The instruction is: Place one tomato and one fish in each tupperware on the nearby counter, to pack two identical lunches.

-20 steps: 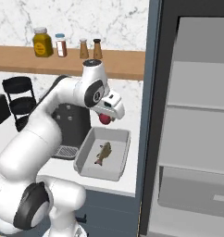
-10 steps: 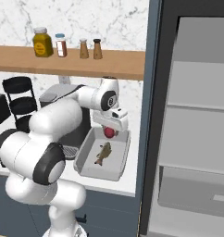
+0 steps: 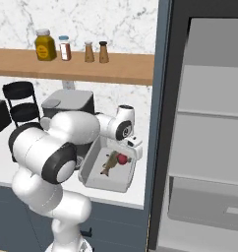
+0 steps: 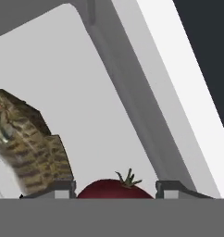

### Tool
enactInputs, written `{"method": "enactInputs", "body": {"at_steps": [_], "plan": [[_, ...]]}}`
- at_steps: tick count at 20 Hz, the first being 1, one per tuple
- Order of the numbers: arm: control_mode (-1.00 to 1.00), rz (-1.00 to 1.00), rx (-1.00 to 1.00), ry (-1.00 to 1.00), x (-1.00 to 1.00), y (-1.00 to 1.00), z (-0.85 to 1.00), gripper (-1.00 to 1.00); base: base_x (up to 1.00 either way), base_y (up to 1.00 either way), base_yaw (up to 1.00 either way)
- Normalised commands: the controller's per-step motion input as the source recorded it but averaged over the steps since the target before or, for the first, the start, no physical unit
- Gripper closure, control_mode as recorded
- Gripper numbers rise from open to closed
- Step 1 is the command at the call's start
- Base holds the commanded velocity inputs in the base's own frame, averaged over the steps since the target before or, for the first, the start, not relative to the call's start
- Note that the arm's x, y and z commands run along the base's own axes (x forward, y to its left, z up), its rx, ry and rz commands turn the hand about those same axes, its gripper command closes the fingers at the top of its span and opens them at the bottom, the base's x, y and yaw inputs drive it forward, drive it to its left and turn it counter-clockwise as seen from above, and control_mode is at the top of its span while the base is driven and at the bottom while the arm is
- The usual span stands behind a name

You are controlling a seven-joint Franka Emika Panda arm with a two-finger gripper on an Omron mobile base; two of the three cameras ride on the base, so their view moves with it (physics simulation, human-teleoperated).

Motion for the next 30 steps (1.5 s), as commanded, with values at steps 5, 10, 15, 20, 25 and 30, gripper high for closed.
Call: {"method": "enactInputs", "body": {"at_steps": [5, 10, 15, 20, 25, 30], "plan": [[-1.0, 0.0, -0.01, -0.2, 0.0, 0.04, -0.25, -1.0, 0.0, 0.0, 0.0], [-1.0, 0.0, 0.01, -0.31, -0.39, 0.0, 0.29, -1.0, 0.0, 0.0, 0.0], [-1.0, 0.0, 0.0, -0.3, -0.74, 0.07, 0.72, -1.0, 0.0, 0.0, 0.0], [-1.0, 0.05, -0.07, -0.18, -1.0, 0.36, 1.0, -1.0, 0.0, 0.0, 0.0], [-1.0, 0.04, -0.16, -0.02, -1.0, 0.39, 1.0, -1.0, 0.0, 0.0, 0.0], [-1.0, 0.09, -0.21, 0.09, -0.94, 0.54, 0.8, -1.0, 0.0, 0.0, 0.0]]}}
